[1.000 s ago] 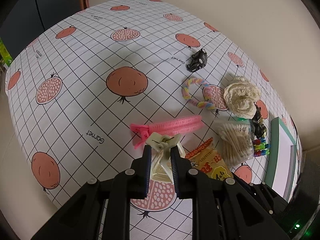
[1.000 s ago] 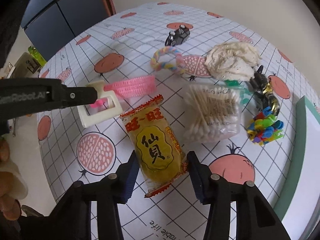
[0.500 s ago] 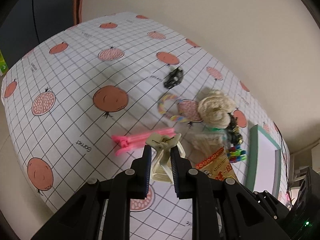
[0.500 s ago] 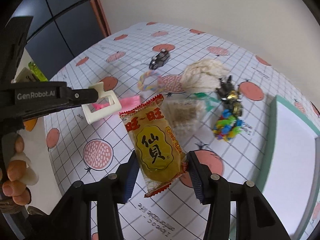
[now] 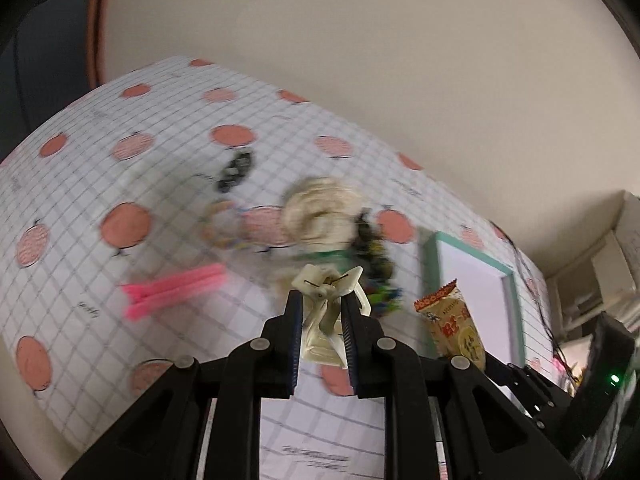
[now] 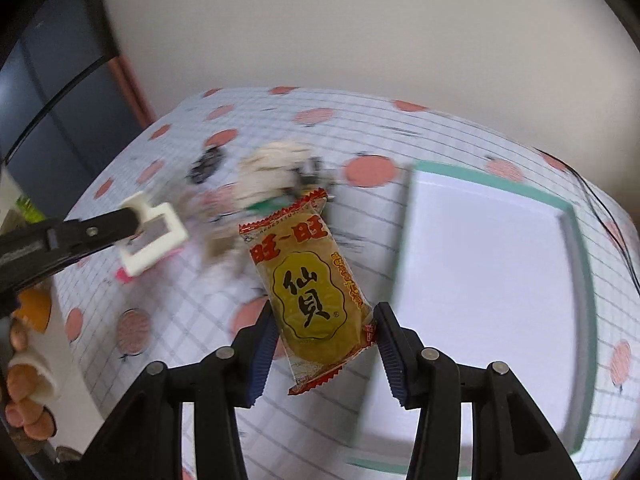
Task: Organize objects
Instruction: 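Carry the snack packet into the teal tray with the right tool while the left tool carries the clip there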
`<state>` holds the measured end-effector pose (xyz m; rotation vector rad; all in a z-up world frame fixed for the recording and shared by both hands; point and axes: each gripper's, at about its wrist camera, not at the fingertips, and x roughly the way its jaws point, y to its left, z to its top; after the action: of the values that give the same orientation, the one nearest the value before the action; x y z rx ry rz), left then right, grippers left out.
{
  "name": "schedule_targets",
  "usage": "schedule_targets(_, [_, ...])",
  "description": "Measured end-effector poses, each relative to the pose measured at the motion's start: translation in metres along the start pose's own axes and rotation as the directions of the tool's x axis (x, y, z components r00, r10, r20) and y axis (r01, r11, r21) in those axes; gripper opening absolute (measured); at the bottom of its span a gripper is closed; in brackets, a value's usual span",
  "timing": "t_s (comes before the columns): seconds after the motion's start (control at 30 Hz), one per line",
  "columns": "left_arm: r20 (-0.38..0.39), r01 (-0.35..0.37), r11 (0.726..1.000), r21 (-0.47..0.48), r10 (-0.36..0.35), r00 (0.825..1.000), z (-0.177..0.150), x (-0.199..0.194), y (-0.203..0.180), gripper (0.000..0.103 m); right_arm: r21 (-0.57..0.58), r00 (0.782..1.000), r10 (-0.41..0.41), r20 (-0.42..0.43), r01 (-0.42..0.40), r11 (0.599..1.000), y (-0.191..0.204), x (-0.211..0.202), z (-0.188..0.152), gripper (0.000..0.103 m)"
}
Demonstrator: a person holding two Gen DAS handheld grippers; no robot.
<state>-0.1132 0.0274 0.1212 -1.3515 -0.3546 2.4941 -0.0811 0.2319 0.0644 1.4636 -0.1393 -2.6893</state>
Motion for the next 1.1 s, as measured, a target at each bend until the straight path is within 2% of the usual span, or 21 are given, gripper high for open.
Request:
schedule_targets(0.23, [-0.013,0.079,0.994,0.081,-0.078,0.997,-0.006,0.012,-0.057,0.020,0.119,0.997,-0.073,0.003,0.073,0.990,-0.057,-0.009,-0.010,0.050])
schedule_targets(0.43, [-0.030,0.094,0.980,0.175,-0.090,0.996,-0.012,0.028,-0.103,0.020,0.193,0.990,-0.143,-0.002,0.141,0.971,-0.100,-0.014,-0.018,0.050])
schedule_targets(0.67, [-0.060,0.139,0.964,0.226,-0.129,0.990,-0.009,0.055,-0.144,0.020,0.281,0.987,-0.163,-0.008,0.158,0.947,-0.140,-0.014,-0.024,0.051])
schedule_targets(0.87, [-0.103,0.171,0.951,0.256,-0.149,0.983,-0.014,0.086,-0.171,0.020,0.334,0.983,-0.186,-0.009,0.178,0.926,-0.160,-0.007,-0.026,0.051])
schedule_targets(1.1, [-0.115,0.175,0.943,0.282,-0.148,0.982,-0.014,0.116,-0.187,0.020,0.346,0.978,-0.207,-0.018,0.200,0.917,-0.173,0.002,-0.024,0.051])
